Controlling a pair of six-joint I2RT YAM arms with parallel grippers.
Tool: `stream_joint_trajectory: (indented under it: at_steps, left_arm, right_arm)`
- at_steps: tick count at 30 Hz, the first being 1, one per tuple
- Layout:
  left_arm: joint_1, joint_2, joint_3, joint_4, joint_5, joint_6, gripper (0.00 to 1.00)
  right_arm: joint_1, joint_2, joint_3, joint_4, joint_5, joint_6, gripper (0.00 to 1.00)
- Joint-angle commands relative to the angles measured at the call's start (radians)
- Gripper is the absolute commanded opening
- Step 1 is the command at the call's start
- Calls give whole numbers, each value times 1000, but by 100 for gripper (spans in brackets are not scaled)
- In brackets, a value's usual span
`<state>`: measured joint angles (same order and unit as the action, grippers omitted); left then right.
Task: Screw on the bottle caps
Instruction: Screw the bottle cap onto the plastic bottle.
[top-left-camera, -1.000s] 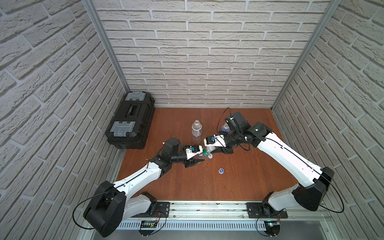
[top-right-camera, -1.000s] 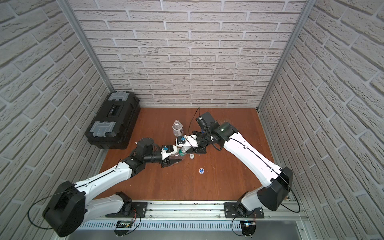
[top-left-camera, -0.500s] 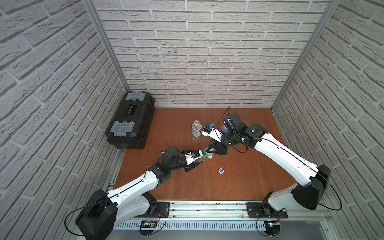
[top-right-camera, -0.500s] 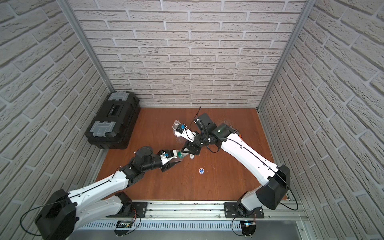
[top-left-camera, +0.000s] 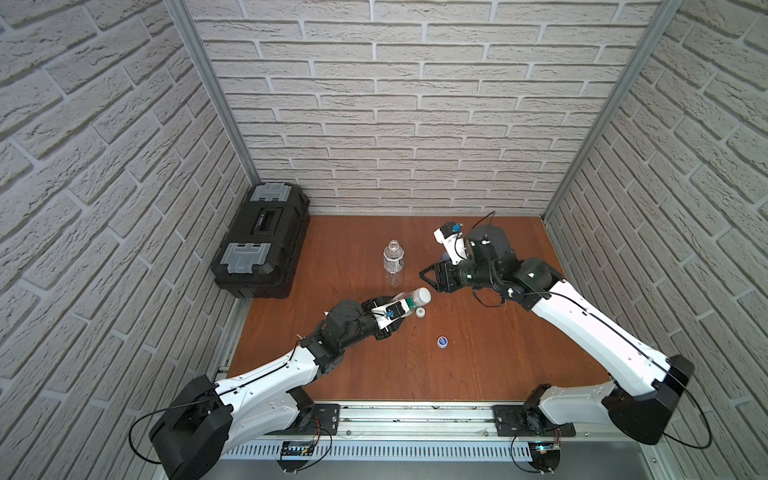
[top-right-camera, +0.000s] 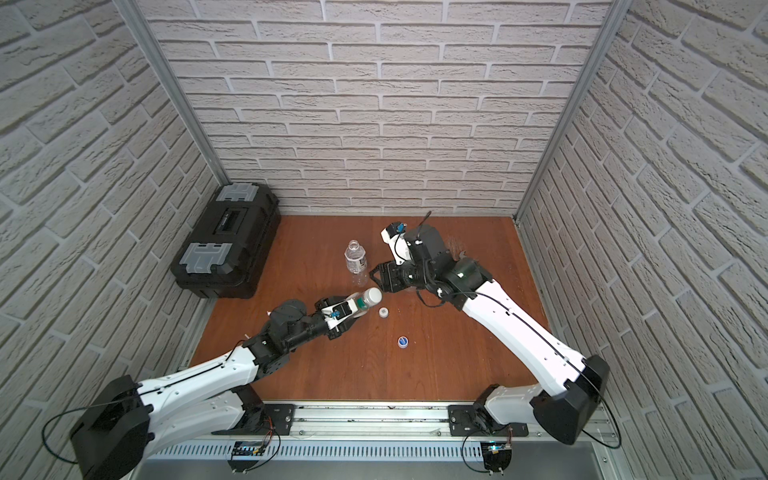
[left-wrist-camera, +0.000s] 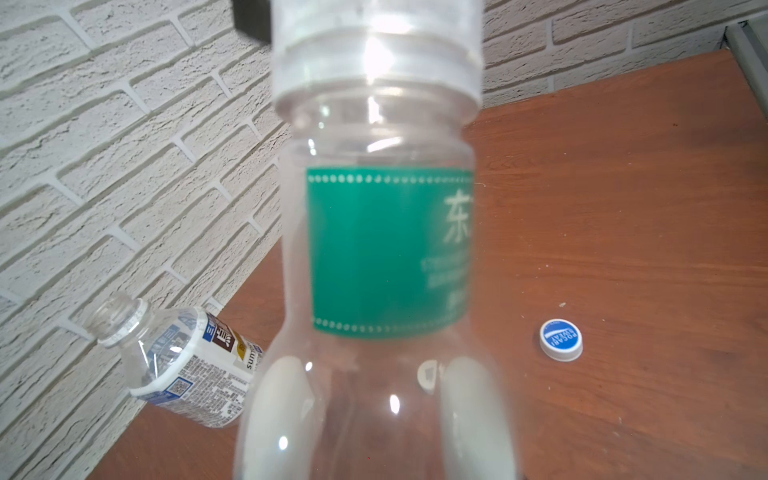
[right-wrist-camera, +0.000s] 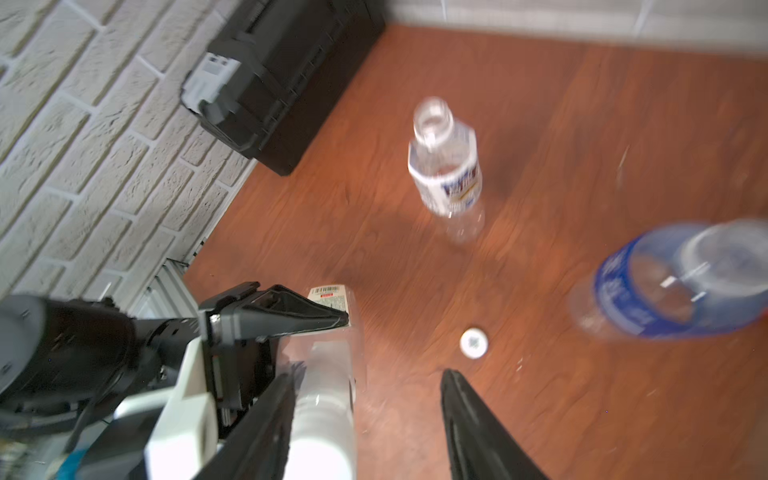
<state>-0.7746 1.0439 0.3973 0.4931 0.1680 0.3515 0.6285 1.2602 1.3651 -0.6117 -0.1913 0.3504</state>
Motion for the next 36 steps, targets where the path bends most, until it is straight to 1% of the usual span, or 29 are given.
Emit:
stream_joint_trajectory:
  at_steps: [1, 4, 7, 10, 13, 15, 18, 22, 25, 28, 30, 31, 32, 34, 36]
  left_arm:
    - [0, 8, -12, 121, -17, -101, 50]
    - [-3, 2, -10, 189, 32, -182, 49]
    - [-5, -1, 11, 201, 39, -227, 50]
    - [-5, 0, 27, 202, 45, -258, 49]
    - [-5, 6, 32, 218, 30, -292, 49]
    - [-5, 9, 36, 228, 7, -319, 49]
    - [-8, 13, 44, 242, -6, -366, 50]
    - [-21, 18, 44, 253, -12, -379, 50]
    - [-23, 18, 40, 261, -17, -383, 51]
    - [-23, 21, 41, 259, -22, -378, 52]
    - [-24, 25, 43, 258, -24, -373, 52]
    - [-23, 28, 44, 255, -24, -373, 52]
    - [-23, 28, 46, 250, -23, -371, 52]
    - [-23, 31, 48, 241, -24, -369, 52]
    - [-23, 31, 45, 238, -53, -383, 59]
  right_arm:
    - [6, -97, -105, 201, -28, -77, 61]
    - [40, -106, -162, 266, -29, -109, 62]
    - [70, -104, -186, 313, -53, -134, 64]
    - [82, -107, -221, 366, -19, -124, 65]
    - [100, -106, -264, 444, 0, -102, 66]
    - [115, -98, -282, 460, 42, -99, 66]
    - [124, -85, -304, 488, 61, -86, 65]
    - [135, -73, -346, 577, 84, -50, 64]
    - [138, -49, -340, 608, 96, -9, 64]
    - [148, -28, -333, 616, 135, 20, 64]
    - [148, -33, -347, 642, 163, 33, 61]
    - [148, -34, -354, 655, 168, 38, 57]
    - [148, -34, -354, 656, 174, 42, 52]
    - [149, -33, -353, 655, 175, 41, 37]
    - [149, -35, -349, 639, 177, 25, 29]
